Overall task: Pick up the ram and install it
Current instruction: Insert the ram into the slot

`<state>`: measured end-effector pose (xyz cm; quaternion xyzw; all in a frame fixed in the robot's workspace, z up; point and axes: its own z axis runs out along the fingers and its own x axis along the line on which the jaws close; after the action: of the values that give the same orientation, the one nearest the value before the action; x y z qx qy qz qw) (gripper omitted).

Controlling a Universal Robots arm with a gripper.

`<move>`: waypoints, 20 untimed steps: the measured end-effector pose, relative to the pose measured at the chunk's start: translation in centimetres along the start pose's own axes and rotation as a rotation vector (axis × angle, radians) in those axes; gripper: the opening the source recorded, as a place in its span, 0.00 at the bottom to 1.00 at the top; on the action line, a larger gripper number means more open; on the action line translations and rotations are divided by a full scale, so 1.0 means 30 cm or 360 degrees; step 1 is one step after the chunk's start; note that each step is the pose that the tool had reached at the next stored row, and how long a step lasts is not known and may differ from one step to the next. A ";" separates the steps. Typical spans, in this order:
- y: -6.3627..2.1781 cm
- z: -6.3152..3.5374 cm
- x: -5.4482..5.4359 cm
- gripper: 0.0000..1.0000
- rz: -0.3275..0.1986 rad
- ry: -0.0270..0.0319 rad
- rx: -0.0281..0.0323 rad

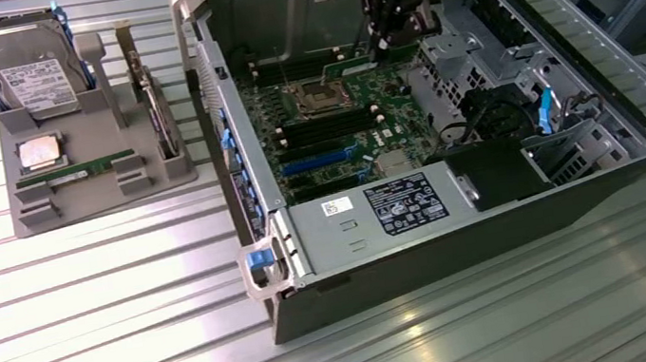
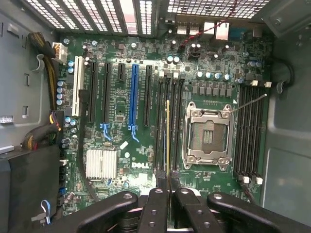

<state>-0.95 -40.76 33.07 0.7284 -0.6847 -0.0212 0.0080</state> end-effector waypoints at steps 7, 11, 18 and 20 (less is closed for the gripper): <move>0.000 0.013 0.001 0.12 0.0009 -0.00002 0.00001; -0.001 0.022 0.001 0.12 0.0014 -0.00005 0.00003; -0.001 0.035 0.001 0.12 0.0016 -0.00006 0.00003; -0.001 0.041 0.001 0.12 0.0017 -0.00006 0.00004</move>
<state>-0.96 -40.77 31.83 0.7247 -0.6887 -0.0212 0.0079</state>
